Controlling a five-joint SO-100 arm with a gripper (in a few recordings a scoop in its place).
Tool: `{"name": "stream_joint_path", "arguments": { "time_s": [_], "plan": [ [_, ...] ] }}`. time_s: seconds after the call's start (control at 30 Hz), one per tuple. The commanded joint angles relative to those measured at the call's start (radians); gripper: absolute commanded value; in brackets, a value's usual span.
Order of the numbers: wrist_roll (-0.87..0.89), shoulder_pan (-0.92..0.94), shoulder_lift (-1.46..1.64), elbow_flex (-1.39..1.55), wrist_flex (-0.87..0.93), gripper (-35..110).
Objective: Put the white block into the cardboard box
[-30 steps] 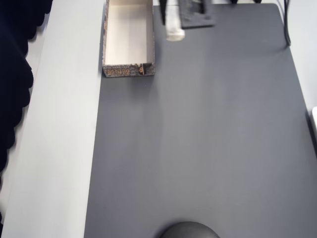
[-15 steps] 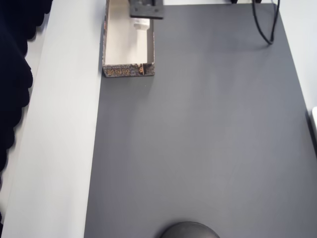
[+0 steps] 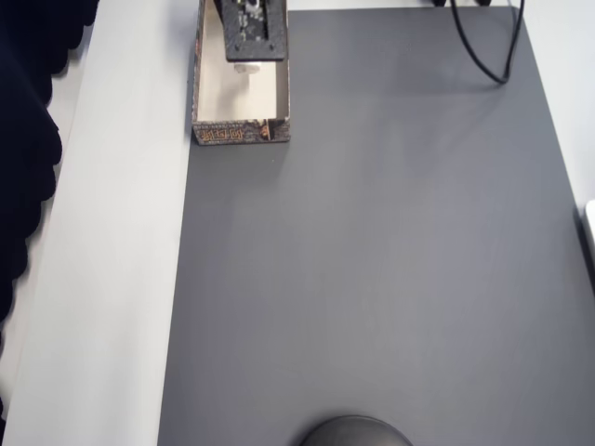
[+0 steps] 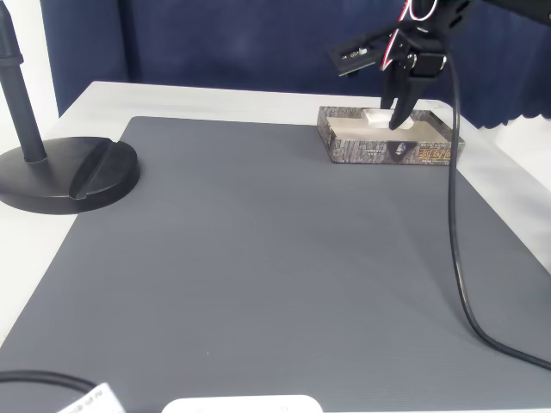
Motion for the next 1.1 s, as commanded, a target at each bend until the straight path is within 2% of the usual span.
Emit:
{"name": "stream_joint_path", "arguments": {
  "time_s": [0.0,1.07],
  "plan": [
    [0.008,0.011,-0.003,-0.115,0.009,-2],
    [-0.011,-0.028,-0.167,-0.261,0.023,-2]
  ]
}}
